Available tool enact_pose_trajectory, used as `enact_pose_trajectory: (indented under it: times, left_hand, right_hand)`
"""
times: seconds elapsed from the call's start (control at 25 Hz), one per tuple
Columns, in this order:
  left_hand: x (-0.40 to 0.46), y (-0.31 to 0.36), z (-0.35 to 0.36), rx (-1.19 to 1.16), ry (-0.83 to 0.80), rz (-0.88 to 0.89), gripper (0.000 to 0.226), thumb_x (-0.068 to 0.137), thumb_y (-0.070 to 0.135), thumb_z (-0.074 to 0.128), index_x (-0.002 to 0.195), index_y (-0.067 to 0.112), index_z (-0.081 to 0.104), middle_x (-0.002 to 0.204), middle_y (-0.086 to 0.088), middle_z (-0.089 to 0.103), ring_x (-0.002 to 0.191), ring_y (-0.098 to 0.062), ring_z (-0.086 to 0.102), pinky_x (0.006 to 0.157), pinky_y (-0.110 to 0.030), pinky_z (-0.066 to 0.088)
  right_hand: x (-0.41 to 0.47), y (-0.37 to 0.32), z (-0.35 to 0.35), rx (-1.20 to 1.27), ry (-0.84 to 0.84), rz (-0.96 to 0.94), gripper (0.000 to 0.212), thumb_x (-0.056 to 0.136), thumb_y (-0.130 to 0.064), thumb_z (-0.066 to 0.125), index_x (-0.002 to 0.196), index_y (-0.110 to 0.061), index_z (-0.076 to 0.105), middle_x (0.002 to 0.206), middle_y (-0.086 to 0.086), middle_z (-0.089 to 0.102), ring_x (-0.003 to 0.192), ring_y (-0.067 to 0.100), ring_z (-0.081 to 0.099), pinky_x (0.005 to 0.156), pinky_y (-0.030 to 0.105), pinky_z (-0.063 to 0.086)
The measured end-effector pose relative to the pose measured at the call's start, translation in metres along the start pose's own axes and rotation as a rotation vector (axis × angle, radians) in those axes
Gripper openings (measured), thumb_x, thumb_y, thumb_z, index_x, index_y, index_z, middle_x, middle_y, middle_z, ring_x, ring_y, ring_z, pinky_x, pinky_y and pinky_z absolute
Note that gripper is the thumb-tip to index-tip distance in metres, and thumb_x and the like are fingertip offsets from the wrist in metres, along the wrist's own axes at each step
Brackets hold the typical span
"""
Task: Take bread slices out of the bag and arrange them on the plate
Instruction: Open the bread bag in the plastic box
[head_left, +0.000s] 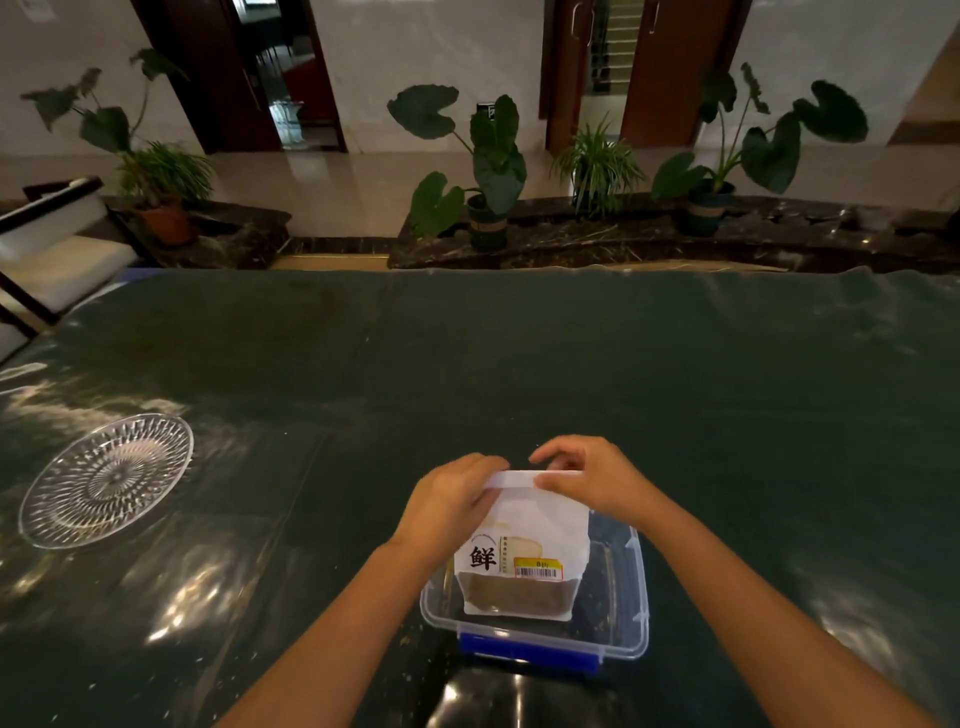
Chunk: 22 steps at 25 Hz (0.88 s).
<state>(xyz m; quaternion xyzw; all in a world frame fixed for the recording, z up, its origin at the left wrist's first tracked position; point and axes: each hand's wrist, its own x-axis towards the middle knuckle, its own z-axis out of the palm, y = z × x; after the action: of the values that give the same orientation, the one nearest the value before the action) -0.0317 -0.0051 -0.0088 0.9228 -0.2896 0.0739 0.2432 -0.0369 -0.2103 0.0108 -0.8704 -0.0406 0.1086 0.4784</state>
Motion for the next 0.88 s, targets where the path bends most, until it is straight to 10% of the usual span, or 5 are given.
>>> enact_pose_trajectory:
  times: [0.28,0.4,0.6,0.88]
  left_hand:
    - [0.009,-0.004,-0.017,-0.261,-0.055,-0.193,0.023,0.086,0.026,0.06,0.106,0.02,0.069,0.101,-0.001,0.073,0.093,-0.01,0.066,0.086,-0.034,0.055]
    - [-0.004,-0.001,-0.009,0.134,0.096,0.029,0.053,0.077,0.029,0.069,0.126,0.024,0.05,0.133,-0.005,0.054,0.127,-0.02,0.045,0.105,-0.04,0.038]
    - [-0.011,0.013,-0.005,0.336,0.196,0.238,0.028,0.065,0.027,0.081,0.084,0.026,0.061,0.136,-0.006,0.049,0.132,-0.025,0.033,0.109,-0.049,0.026]
    - [-0.049,0.025,-0.034,0.241,0.132,0.419,0.019,0.066,0.019,0.078,0.082,0.021,0.068,0.076,0.004,0.074,0.075,-0.011,0.07,0.104,-0.045,0.037]
  right_hand:
    - [-0.005,-0.009,-0.005,-0.141,0.059,-0.111,0.012,0.081,-0.02,0.063,0.088,-0.024,0.072,0.083,-0.015,0.066,0.085,0.003,0.063,0.076,0.021,0.051]
    - [-0.004,-0.012,-0.007,-0.077,0.035,-0.053,0.011,0.081,-0.02,0.063,0.078,-0.024,0.073,0.075,-0.016,0.066,0.077,0.001,0.063,0.068,0.016,0.048]
    - [-0.003,-0.015,-0.01,-0.041,0.033,0.01,0.011,0.082,-0.018,0.064,0.075,-0.023,0.07,0.077,-0.009,0.066,0.075,0.006,0.064,0.062,0.016,0.048]
    - [0.009,-0.014,-0.034,-0.075,0.22,0.037,0.01,0.082,-0.016,0.064,0.075,-0.021,0.069,0.081,-0.001,0.067,0.079,0.011,0.063,0.071,0.025,0.053]
